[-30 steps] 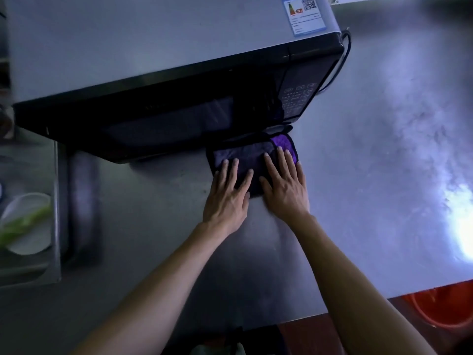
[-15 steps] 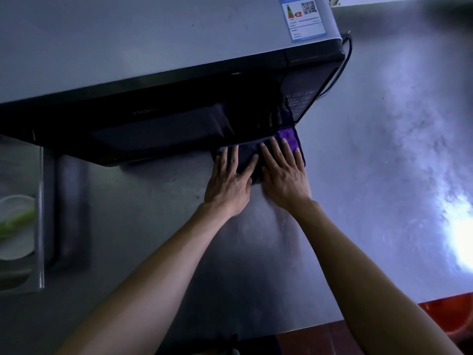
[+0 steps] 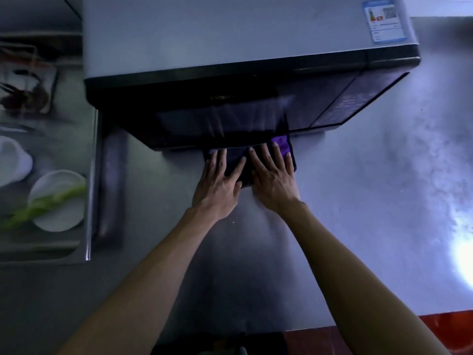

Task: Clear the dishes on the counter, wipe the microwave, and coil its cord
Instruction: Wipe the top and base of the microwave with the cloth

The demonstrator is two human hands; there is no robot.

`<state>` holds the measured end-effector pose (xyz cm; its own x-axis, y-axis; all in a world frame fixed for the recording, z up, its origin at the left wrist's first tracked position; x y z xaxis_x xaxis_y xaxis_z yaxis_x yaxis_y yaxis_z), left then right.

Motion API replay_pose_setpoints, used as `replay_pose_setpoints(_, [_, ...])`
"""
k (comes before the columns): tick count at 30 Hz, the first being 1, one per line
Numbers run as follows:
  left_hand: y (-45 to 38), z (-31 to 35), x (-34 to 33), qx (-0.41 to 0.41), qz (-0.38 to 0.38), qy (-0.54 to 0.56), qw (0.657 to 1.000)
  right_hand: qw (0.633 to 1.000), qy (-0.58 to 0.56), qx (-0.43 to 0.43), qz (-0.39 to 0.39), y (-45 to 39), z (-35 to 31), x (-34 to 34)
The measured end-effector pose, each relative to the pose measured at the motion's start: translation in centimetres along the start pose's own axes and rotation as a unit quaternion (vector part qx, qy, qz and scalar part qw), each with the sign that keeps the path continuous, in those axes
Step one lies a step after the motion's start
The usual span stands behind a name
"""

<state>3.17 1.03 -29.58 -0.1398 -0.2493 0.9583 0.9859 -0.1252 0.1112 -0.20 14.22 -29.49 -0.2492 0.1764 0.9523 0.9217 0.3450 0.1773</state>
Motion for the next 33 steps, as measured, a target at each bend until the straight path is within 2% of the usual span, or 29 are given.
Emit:
replay_pose_setpoints(8, [4.8, -11.2, 3.5, 0.058, 0.025, -0.024, 0.998, 0.999, -0.021, 0.048, -0.015, -2.0, -12.3, -3.2])
replay_pose_setpoints(13, [5.9, -14.8, 4.2, 0.078, 0.015, 0.01, 0.997, 0.999, -0.018, 0.045, -0.015, -2.6, -15.7, -4.5])
replay_pose_setpoints(22, [9.6, -13.7, 4.1, 0.053, 0.029, 0.019, 0.998, 0.999, 0.0, 0.032, -0.02, 1.5, -16.5, -5.1])
replay_pose_setpoints(33, [15.7, -6.5, 1.9, 0.04, 0.021, 0.035, 0.998, 0.999, 0.013, 0.021, -0.025, 10.6, -12.1, -6.0])
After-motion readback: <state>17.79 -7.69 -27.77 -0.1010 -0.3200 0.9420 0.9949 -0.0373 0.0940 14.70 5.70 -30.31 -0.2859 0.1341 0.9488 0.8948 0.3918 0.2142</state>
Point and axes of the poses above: each hand's wrist, its own y-axis away from the middle knuckle, its own x-axis out of the back of the hand, z = x × y, the point moved 8 cm from there along -y, towards the middle knuckle, and after that the axes turned 7 degrees about z, right-handed, at the moved point
